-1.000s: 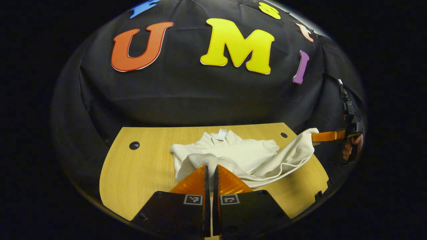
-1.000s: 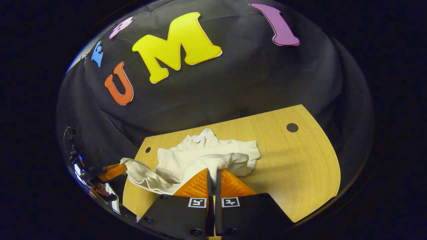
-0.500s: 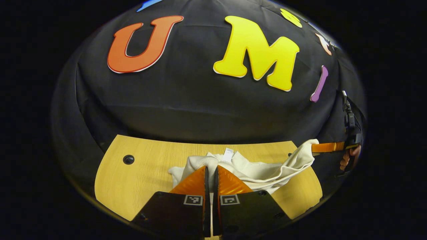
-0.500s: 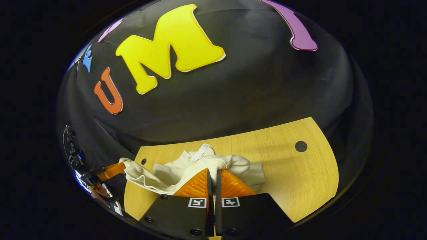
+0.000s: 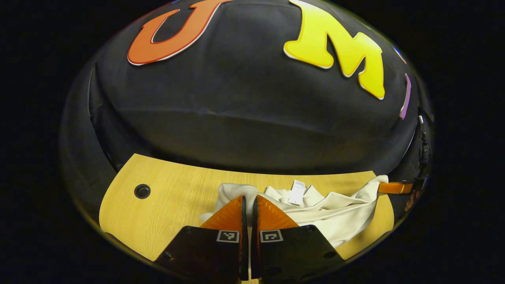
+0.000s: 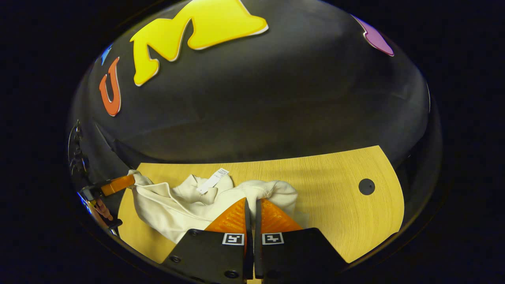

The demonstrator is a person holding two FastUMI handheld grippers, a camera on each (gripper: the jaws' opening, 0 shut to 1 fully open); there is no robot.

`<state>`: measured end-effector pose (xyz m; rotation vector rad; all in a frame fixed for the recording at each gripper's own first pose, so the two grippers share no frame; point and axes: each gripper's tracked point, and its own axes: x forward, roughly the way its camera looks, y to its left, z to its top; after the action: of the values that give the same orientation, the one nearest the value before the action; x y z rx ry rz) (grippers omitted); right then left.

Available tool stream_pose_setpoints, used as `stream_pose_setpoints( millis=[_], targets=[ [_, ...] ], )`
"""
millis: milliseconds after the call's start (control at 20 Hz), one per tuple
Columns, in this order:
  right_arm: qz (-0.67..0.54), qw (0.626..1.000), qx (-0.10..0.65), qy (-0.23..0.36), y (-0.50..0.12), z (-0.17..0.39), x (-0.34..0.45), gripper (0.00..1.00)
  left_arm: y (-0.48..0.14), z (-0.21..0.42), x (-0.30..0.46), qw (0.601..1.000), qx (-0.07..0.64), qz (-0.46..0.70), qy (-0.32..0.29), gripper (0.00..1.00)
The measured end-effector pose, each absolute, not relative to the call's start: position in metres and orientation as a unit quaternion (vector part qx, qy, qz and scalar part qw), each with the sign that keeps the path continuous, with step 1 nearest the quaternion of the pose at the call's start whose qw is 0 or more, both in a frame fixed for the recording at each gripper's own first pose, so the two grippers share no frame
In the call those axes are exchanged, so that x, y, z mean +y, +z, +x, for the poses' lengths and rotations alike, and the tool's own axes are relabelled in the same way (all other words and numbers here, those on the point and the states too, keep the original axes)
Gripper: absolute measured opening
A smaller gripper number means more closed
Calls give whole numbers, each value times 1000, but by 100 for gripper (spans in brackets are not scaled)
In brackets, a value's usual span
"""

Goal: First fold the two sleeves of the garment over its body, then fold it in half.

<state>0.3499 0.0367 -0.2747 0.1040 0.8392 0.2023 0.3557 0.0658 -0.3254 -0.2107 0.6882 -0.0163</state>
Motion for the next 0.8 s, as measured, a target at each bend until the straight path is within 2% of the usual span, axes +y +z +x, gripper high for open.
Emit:
stream_pose_setpoints(
  millis=[250, 400, 450, 500, 600, 650, 700, 750, 800],
  targets=[
    [68, 909, 405, 71, -323, 367, 42, 2, -373, 378, 66, 938, 338, -78, 8, 5],
    [96, 904, 413, 50, -346, 373, 37, 10, -399, 383, 65, 936, 344, -70, 5, 7],
    [109, 903, 414, 43, -347, 371, 36, 7, -401, 385, 65, 937, 342, -71, 5, 10],
    [120, 905, 407, 38, -344, 371, 36, 13, -402, 383, 65, 937, 341, -73, 4, 11],
    [124, 908, 398, 37, -340, 371, 39, 19, -394, 385, 65, 941, 331, -69, 3, 17],
    [119, 910, 394, 41, -336, 370, 40, 29, -388, 387, 67, 945, 322, -63, 5, 21],
    [117, 914, 385, 47, -329, 371, 43, 31, -381, 388, 67, 947, 314, -63, 1, 41],
    [112, 918, 376, 47, -324, 370, 43, 38, -375, 387, 66, 949, 309, -65, -1, 55],
    [106, 924, 364, 42, -313, 370, 40, 45, -367, 385, 66, 950, 305, -66, -2, 62]
  ],
)
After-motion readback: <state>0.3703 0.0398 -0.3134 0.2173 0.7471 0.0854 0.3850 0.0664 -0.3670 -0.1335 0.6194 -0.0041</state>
